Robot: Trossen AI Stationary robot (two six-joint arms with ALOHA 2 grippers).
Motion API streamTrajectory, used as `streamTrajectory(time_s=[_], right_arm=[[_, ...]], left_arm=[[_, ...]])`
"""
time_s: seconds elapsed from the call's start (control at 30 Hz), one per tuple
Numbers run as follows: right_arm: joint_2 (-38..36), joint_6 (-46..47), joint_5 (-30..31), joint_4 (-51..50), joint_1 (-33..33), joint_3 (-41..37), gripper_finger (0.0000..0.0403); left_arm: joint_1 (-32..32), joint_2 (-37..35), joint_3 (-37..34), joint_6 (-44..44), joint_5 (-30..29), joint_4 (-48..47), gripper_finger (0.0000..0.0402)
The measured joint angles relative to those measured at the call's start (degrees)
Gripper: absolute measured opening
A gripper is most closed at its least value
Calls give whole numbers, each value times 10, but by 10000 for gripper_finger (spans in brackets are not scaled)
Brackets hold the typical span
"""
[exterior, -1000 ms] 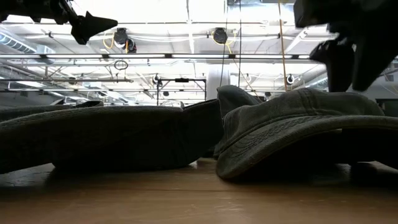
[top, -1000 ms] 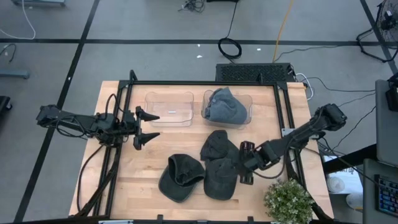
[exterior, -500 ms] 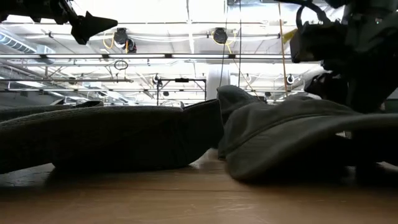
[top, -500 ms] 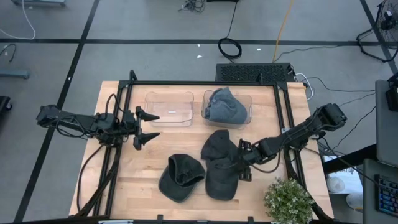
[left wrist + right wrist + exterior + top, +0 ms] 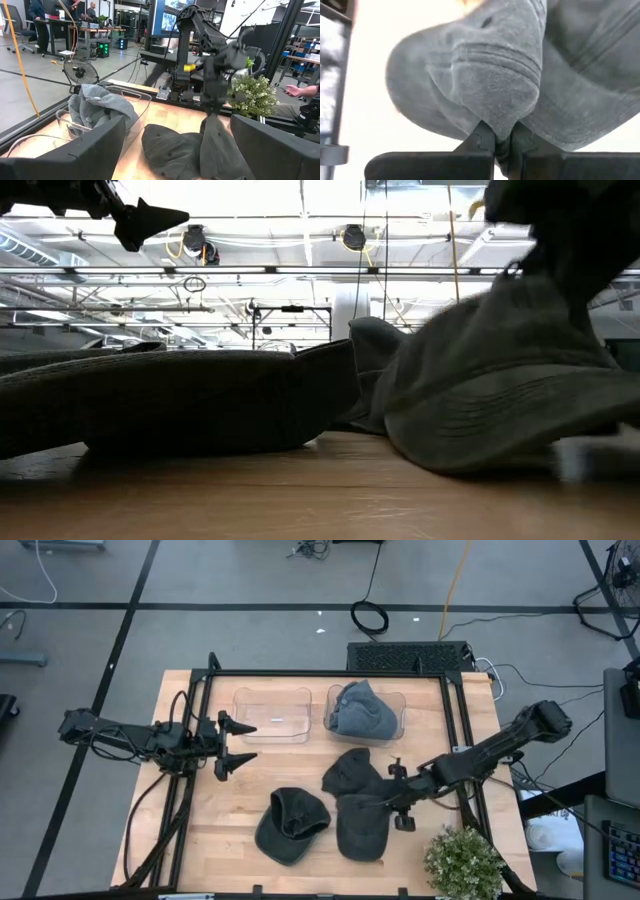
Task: Pick & Place hat
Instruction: Put the bottom right black cap into the left transparent bin
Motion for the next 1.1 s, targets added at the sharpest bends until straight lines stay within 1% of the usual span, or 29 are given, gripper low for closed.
streamTrajectory(time_s=[0.1,0.27,0.37,0.47,0.53,0.73,0.8,0.9,1.0,1.1], right_arm=[[-48,-8,9,1,8,0,3],[-115,-31,67,21,26,0,2],[-139,-55,81,58,29,0,1],[-148,-93,81,117,29,0,1],[-147,-129,81,184,29,-4,1],[-122,-265,87,464,25,-58,1],[-112,-298,113,559,21,-77,1],[-95,-343,174,672,10,-101,0],[-76,-390,239,757,-4,-117,0],[-59,-418,301,822,-24,-120,0]], left_arm=[[0,0,0,0,0,2,373],[0,0,0,0,0,1,378],[0,0,0,0,0,1,375],[0,0,0,0,0,0,370],[0,0,0,1,0,3,367],[0,0,0,1,0,20,375],[0,1,0,-21,0,21,378],[0,10,0,-84,0,29,381],[0,28,1,-106,-1,45,381],[0,58,1,-122,-1,69,381]])
